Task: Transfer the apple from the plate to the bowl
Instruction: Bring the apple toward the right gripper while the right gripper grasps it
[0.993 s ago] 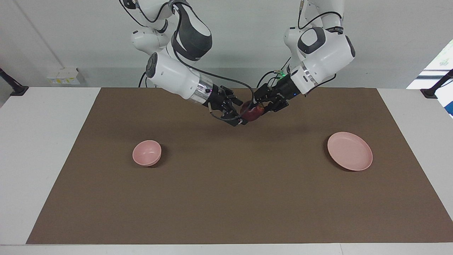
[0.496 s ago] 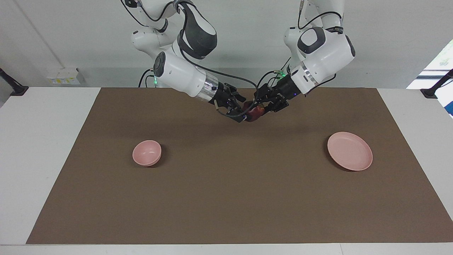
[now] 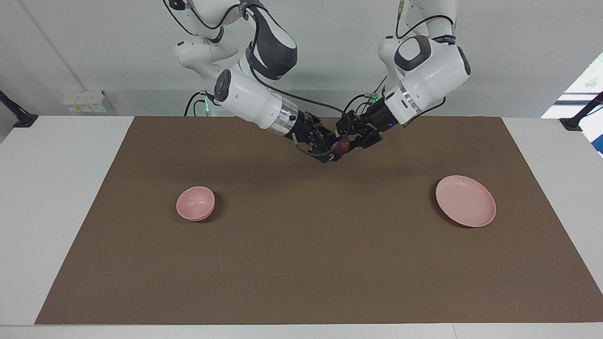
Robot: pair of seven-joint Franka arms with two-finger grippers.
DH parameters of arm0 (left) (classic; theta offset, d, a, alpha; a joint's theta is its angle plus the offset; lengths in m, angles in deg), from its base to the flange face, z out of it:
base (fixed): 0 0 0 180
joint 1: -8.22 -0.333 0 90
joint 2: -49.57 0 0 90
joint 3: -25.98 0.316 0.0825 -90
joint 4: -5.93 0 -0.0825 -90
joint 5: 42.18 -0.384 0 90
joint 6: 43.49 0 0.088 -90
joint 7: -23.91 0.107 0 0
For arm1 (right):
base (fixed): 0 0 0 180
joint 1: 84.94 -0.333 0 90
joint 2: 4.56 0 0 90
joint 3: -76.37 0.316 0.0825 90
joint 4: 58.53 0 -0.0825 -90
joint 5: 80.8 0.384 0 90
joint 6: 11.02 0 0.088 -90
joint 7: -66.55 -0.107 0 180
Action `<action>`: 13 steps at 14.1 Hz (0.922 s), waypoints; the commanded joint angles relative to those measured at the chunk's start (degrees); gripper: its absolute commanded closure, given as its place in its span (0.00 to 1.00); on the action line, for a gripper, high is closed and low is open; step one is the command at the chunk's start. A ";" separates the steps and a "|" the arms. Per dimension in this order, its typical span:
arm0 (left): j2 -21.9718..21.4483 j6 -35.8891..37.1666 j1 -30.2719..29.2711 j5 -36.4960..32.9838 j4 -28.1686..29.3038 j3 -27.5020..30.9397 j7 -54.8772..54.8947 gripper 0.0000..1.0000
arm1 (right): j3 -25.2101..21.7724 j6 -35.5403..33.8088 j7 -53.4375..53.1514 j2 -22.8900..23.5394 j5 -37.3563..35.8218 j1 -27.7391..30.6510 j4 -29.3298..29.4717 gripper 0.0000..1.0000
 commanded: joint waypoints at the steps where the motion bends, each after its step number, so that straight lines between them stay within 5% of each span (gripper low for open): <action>1: -0.02 -1.08 0.94 0.25 -0.38 0.43 -0.93 0.99 | 0.08 2.31 -0.73 -1.28 1.61 -0.58 -2.02 0.53; 3: -0.02 -1.08 0.94 0.25 -0.38 0.43 -0.93 0.94 | 0.08 2.58 -0.04 -1.19 1.52 -0.40 -1.94 0.93; 4: -0.02 -0.99 0.94 0.25 -0.38 0.43 -0.93 0.87 | 0.00 2.58 0.58 -1.11 1.44 -0.49 -1.85 1.00; 7: -0.02 -1.08 0.94 0.16 -0.47 0.43 -0.93 0.45 | -0.01 2.66 4.18 -1.10 1.17 -0.58 -1.85 1.00; 10: 0.07 -1.08 0.94 -0.02 -0.56 0.43 -0.67 0.24 | -0.01 2.58 4.63 -1.02 1.08 -0.49 -1.67 1.00; 11: 0.16 -1.08 0.85 -0.02 -0.65 0.43 -0.67 0.07 | -0.01 2.58 4.63 -1.02 1.08 -0.49 -1.67 1.00; 13: 0.51 -1.08 0.85 -3.24 -1.26 0.52 -0.58 0.00 | -0.01 2.58 4.71 -1.02 0.73 -0.49 -1.58 1.00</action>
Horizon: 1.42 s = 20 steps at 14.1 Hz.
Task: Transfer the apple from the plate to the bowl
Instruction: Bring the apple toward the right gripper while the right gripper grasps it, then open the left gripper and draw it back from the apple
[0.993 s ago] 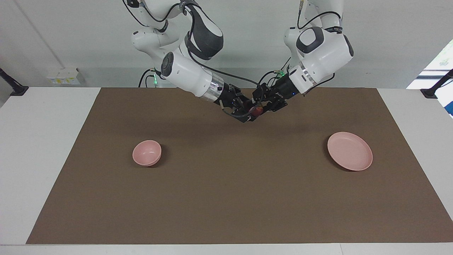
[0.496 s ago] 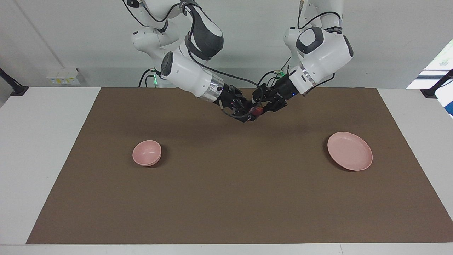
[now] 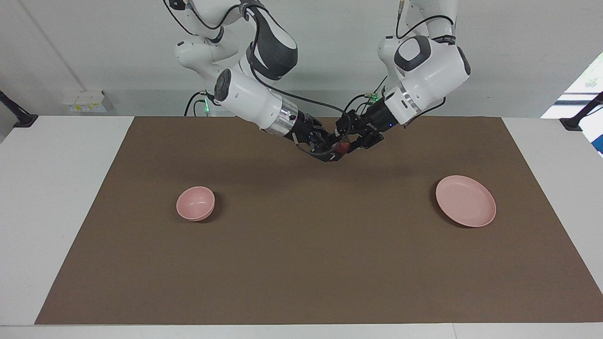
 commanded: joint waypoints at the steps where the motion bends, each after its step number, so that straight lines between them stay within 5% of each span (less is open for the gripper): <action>1: 0.58 -0.65 0.85 -4.51 -1.33 0.44 -0.82 0.00 | 0.04 1.57 2.05 -0.99 0.63 -0.26 -1.38 1.00; 7: 0.67 1.02 -0.47 -12.15 -1.24 1.05 -0.47 0.00 | -0.14 0.69 3.36 -1.43 0.02 0.18 -1.29 1.00; 11: 0.84 3.82 -3.46 -24.98 -1.68 1.31 -0.03 0.00 | -0.40 -1.94 3.37 -2.31 -4.10 0.70 -1.29 1.00; 20: 1.11 13.76 -11.45 -44.25 -7.92 1.32 1.90 0.00 | -0.58 -15.65 18.28 -4.59 -34.48 4.74 -1.73 1.00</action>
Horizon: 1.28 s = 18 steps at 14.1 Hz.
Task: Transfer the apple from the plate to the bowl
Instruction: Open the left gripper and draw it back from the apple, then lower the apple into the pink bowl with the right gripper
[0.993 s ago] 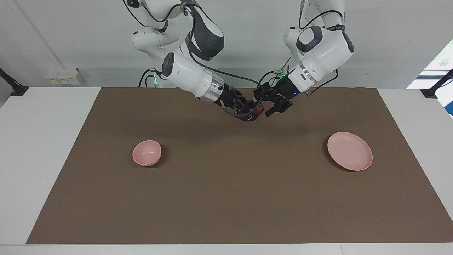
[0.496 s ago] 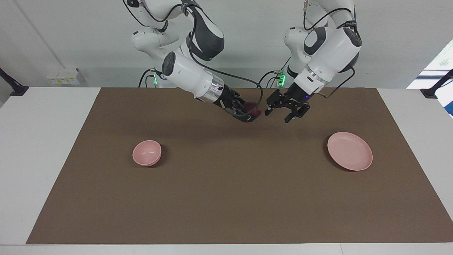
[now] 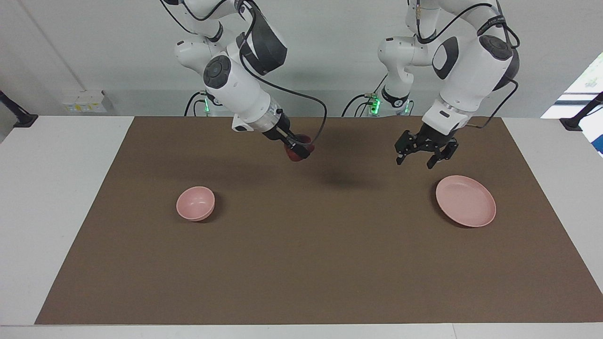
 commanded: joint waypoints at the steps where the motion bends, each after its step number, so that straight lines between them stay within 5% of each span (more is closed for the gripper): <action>1: -0.45 3.98 -2.50 -2.32 -2.18 -0.34 2.41 0.00 | 0.29 -1.97 8.83 -1.68 -8.80 2.36 -1.58 1.00; 9: -2.39 17.96 -4.17 -3.72 -10.96 2.82 8.39 0.00 | 0.29 -0.31 46.97 -3.26 -16.72 20.29 -8.53 1.00; 12: -2.13 20.51 -4.17 -8.01 -13.51 2.92 9.53 0.00 | 0.29 6.17 56.74 -0.81 -17.96 24.87 -10.11 1.00; 18: 1.38 26.47 -4.35 -8.47 -19.99 5.73 12.61 0.00 | 0.46 14.01 57.29 3.68 -17.97 24.79 -9.50 1.00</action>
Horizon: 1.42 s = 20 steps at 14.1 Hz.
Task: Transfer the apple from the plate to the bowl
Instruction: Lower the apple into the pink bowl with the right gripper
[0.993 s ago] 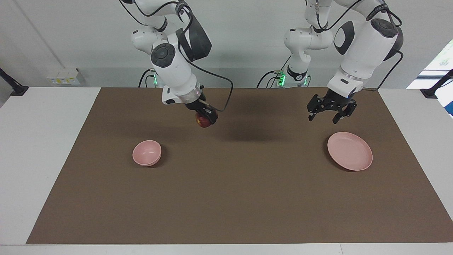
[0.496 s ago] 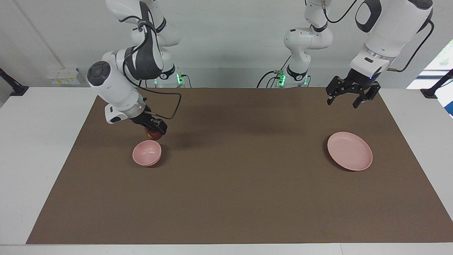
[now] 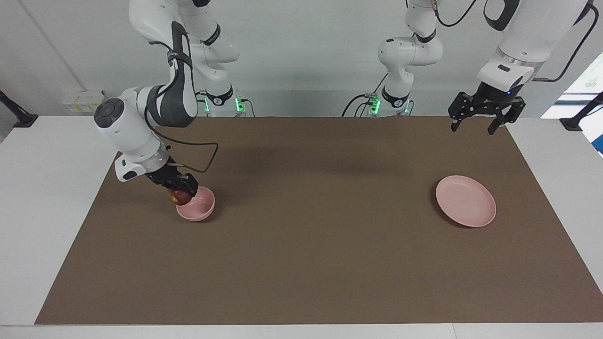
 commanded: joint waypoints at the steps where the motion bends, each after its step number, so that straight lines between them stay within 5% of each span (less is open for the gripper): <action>1: 4.59 5.71 -2.30 -0.67 -7.58 0.20 2.93 0.00 | 0.56 2.01 -0.18 0.45 -1.46 -0.02 0.29 1.00; 20: -0.93 7.30 -1.62 -0.67 -1.89 -0.77 3.56 0.00 | 0.47 6.41 -0.10 3.52 -1.46 -1.96 -2.70 1.00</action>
